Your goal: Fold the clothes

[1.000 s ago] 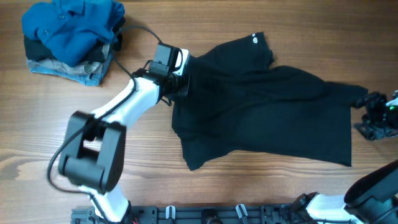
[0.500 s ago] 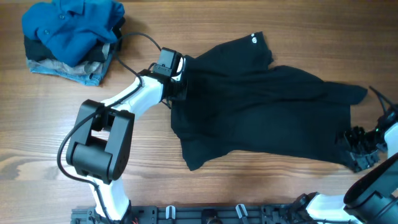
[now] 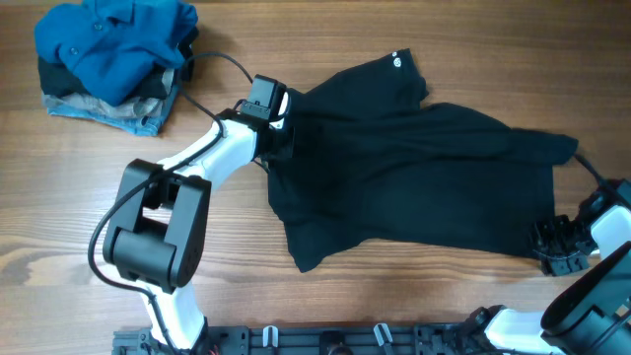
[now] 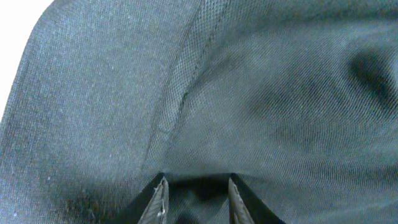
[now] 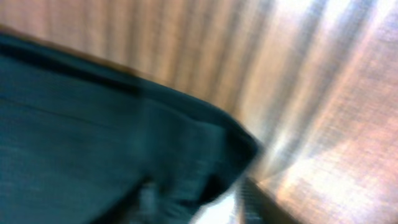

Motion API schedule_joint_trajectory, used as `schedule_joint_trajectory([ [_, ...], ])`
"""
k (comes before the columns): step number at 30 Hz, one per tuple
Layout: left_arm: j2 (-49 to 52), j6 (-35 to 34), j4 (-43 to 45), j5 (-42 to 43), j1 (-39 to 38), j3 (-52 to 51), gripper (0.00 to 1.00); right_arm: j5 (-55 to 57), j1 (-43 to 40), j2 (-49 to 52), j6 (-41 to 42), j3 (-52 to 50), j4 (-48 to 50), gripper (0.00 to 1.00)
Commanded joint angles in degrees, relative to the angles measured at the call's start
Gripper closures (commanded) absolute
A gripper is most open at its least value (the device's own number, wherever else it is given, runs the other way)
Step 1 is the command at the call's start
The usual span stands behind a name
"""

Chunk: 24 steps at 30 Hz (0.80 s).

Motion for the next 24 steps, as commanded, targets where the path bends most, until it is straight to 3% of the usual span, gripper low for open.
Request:
schedule_joint_trajectory([
  [1, -3.9, -0.6, -1.6, -2.3, 1.7, -0.9, 0.65, 3.0, -0.4, 0.5, 1.4, -0.3, 0.6, 0.96],
  [6, -7.1, -0.6, -3.7, -2.2, 4.5, -0.9, 0.59, 13.2, -6.0, 0.5, 5.6, 11.5, -12.5, 0.96],
  [11, -8.2, 0.1, -3.7, -0.4, 5.4, -0.9, 0.56, 12.7, -13.0, 0.5, 5.7, 24.4, -21.3, 0.96],
  [15, -8.4, 0.1, -3.3, 5.7, 5.3, -0.9, 0.54, 15.1, -15.4, 0.4, 5.7, 27.7, -24.0, 0.92],
  [16, -8.4, 0.1, -3.0, 7.6, 5.3, -0.9, 0.53, 15.1, -15.7, 0.4, 5.7, 27.7, -24.2, 0.82],
  [18, -8.4, 0.1, -2.4, 12.1, 5.3, -0.9, 0.5, 15.1, -16.1, 0.5, 5.7, 27.6, -24.4, 0.43],
  [19, -8.4, 0.1, -2.2, 13.8, 5.3, -0.9, 0.48, 15.1, -16.2, 0.5, 5.7, 27.6, -24.3, 0.34],
  [21, -8.3, 0.1, -1.7, 19.5, 5.2, -0.9, 0.43, 15.1, -16.2, 0.5, 5.5, 27.6, -24.2, 0.21],
  [24, -8.3, 0.2, -0.9, 23.3, 4.0, -0.9, 0.32, 11.0, -16.1, 0.5, 4.6, 27.6, -24.1, 0.16],
])
